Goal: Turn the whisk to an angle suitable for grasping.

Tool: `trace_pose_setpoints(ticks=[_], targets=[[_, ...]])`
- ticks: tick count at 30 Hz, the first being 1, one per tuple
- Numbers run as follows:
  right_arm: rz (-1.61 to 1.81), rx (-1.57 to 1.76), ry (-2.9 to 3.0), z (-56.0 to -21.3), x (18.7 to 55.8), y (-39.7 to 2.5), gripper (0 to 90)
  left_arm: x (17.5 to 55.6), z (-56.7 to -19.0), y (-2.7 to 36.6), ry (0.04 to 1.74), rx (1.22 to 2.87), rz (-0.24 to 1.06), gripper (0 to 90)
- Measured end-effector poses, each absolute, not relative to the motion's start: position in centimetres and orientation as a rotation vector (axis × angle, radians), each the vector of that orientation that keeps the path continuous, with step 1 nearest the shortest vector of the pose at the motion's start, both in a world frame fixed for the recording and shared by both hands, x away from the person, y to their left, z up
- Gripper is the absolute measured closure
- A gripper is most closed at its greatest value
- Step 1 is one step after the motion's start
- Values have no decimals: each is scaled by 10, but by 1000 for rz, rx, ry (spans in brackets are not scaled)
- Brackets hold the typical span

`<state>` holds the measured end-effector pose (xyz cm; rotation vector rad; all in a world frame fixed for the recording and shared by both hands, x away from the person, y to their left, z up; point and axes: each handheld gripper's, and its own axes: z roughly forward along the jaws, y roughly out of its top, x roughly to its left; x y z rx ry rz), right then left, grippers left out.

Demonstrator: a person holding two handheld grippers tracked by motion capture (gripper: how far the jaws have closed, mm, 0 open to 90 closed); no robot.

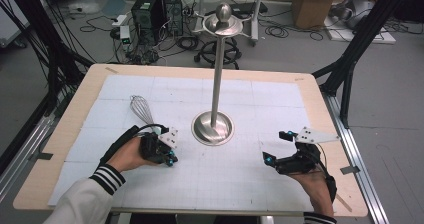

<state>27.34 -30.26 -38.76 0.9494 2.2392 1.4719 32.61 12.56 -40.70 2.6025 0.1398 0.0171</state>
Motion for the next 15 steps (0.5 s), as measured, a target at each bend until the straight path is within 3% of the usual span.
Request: trace_pose_setpoints(ticks=[15], targets=[[1471, 953, 2229, -387, 273, -304, 7, 333, -371, 151, 214, 2551, 126, 898]])
